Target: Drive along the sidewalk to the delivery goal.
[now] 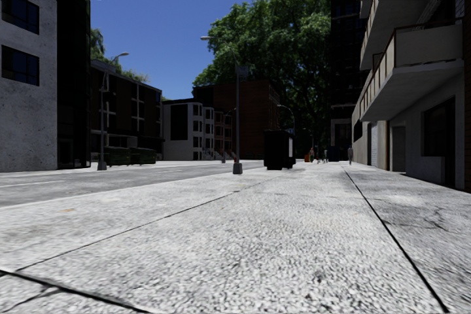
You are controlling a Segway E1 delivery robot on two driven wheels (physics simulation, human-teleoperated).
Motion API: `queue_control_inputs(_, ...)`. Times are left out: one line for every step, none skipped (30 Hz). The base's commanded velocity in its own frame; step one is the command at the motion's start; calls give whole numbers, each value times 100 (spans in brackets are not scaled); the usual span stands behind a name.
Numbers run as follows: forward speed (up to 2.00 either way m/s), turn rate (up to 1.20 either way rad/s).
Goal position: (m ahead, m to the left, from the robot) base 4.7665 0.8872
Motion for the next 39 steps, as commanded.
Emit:
queue_control_inputs(173, 25)
queue_control_inputs(173, 25)
queue_control_inputs(173, 25)
queue_control_inputs(173, 27)
queue_control_inputs(173, 30)
queue_control_inputs(173, 34)
queue_control_inputs(173, 34)
queue_control_inputs(173, 38)
queue_control_inputs(173, 41)
queue_control_inputs(173, 42)
queue_control_inputs(173, 42)
queue_control_inputs(173, 42)
queue_control_inputs(173, 42)
queue_control_inputs(173, 42)
queue_control_inputs(173, 42)
queue_control_inputs(173, 42)
queue_control_inputs(173, 43)
queue_control_inputs(173, 43)
queue_control_inputs(173, 43)
queue_control_inputs(173, 43)
queue_control_inputs(173, 43)
queue_control_inputs(173, 43)
queue_control_inputs(173, 43)
queue_control_inputs(173, 39)
queue_control_inputs(173, 34)
queue_control_inputs(173, 33)
queue_control_inputs(173, 32)
queue_control_inputs(173, 32)
queue_control_inputs(173, 32)
queue_control_inputs(173, 30)
queue_control_inputs(173, 25)
queue_control_inputs(173, 25)
queue_control_inputs(173, 22)
queue_control_inputs(173, 22)
queue_control_inputs(173, 0)
queue_control_inputs(173, 0)
queue_control_inputs(173, 0)
queue_control_inputs(173, 0)
queue_control_inputs(173, 0)
